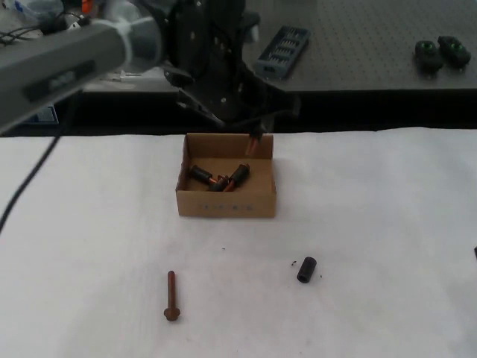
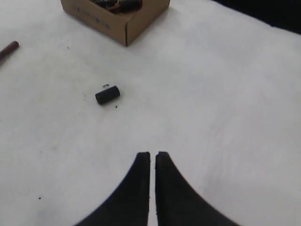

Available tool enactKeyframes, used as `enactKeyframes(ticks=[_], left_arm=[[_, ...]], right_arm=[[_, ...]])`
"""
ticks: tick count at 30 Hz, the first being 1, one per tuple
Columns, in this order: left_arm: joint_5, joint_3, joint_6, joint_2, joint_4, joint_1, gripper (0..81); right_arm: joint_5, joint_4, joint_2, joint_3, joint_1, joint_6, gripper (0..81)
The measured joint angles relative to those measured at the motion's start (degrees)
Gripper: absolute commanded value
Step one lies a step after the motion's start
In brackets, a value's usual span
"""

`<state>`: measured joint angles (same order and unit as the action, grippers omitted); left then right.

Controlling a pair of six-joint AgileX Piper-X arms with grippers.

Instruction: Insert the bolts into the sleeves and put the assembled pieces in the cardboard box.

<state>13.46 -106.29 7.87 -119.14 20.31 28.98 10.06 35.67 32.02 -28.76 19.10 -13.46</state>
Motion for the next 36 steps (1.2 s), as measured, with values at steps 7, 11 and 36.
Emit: enactKeyframes(ticks=[7,11,36], left_arm=[[0.00,-7.57,1.36,-8.61,0.96,0.00,0.6],[-0.17,-10.74,1.92,-12.84,2.13,0.00,0.6],[-3.39,-11.65,2.14,-18.03,0.32,-1.55,0.6]], right_arm=[[0.00,2.34,-7.49,0.00,0.00,0.92,3.7],[0.00,4.74,-10.05,0.00,0.00,0.92,3.7],[0.00,10.39,-11.78,0.00,0.00,4.40,3.7]])
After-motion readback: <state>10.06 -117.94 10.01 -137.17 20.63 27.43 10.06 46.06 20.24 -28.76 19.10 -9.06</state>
